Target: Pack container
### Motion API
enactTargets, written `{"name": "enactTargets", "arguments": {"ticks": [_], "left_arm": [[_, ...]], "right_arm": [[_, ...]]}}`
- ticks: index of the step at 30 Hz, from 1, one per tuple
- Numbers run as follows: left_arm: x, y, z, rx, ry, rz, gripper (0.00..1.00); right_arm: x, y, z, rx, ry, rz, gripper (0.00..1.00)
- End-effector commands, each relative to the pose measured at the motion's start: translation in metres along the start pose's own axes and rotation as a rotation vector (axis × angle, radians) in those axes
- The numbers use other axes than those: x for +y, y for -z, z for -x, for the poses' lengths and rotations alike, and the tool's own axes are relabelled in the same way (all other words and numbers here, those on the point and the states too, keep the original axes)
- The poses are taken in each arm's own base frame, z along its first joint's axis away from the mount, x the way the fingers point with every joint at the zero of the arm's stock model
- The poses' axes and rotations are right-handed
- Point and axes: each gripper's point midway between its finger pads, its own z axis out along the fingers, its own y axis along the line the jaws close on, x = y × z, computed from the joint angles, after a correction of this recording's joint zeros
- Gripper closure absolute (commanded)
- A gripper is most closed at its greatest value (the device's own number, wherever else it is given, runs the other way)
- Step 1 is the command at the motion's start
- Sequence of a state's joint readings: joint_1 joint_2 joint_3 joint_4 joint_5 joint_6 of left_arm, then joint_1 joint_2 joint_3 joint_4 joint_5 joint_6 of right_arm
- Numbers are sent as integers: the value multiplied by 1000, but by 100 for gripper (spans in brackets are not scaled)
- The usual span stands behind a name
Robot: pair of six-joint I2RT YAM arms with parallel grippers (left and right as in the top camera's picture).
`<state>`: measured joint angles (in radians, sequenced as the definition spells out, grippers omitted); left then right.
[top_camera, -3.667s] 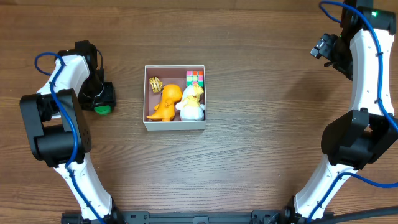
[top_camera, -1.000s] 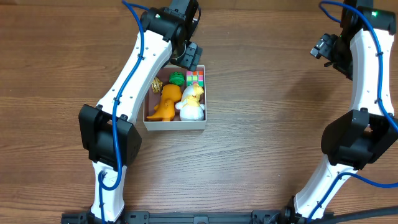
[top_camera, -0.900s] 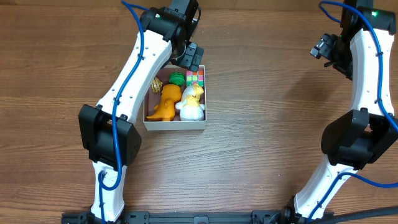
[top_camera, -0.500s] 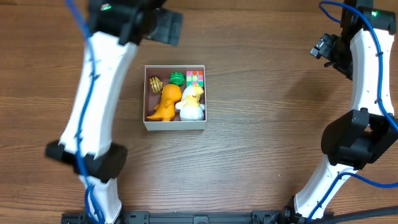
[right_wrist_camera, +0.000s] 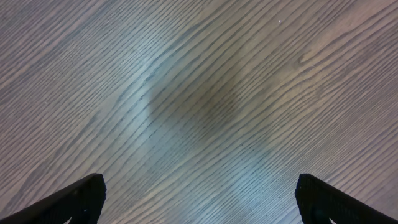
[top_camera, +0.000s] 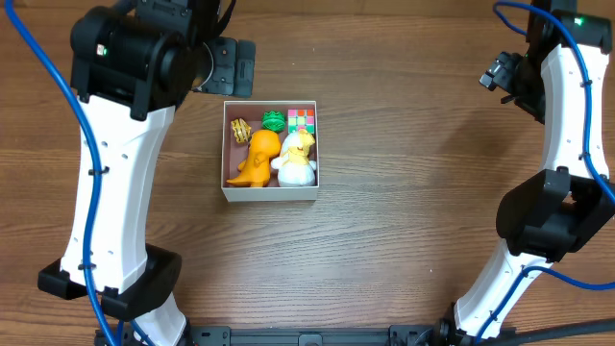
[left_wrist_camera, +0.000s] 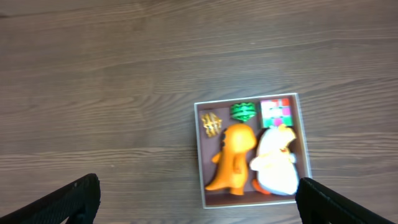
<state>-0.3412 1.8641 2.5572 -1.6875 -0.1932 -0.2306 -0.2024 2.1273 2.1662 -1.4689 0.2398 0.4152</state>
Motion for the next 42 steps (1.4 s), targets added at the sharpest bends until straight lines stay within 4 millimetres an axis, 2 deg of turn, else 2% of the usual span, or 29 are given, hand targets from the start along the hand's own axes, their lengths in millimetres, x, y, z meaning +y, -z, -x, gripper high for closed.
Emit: {"name": "enactTargets", "arguments": {"ticks": [1, 6, 8, 13, 17, 21, 28, 33, 42], "left_arm": [[-18, 31, -7, -40, 16, -113, 0], [-29, 46, -33, -14, -19, -137, 0], [-30, 50, -52, 18, -8, -134, 0], [-20, 59, -93, 69, 47, -117, 0], [-6, 76, -116, 46, 64, -123, 0], [7, 97, -121, -26, 80, -128, 0], [13, 128, -131, -111, 140, -204, 0], [17, 133, -137, -110, 152, -207, 0], [17, 132, -136, -115, 107, -201, 0]], "right_arm": [[-1, 3, 1, -10, -7, -1, 0], [-1, 3, 1, -10, -7, -1, 0], [-1, 3, 1, -10, -7, -1, 0], [-1, 3, 1, -10, -7, -1, 0], [-1, 3, 1, -10, -7, -1, 0], [-1, 3, 1, -10, -7, -1, 0], [-1, 3, 1, -10, -7, -1, 0], [-1, 3, 1, -10, -7, -1, 0], [-1, 3, 1, -10, -7, -1, 0]]}}
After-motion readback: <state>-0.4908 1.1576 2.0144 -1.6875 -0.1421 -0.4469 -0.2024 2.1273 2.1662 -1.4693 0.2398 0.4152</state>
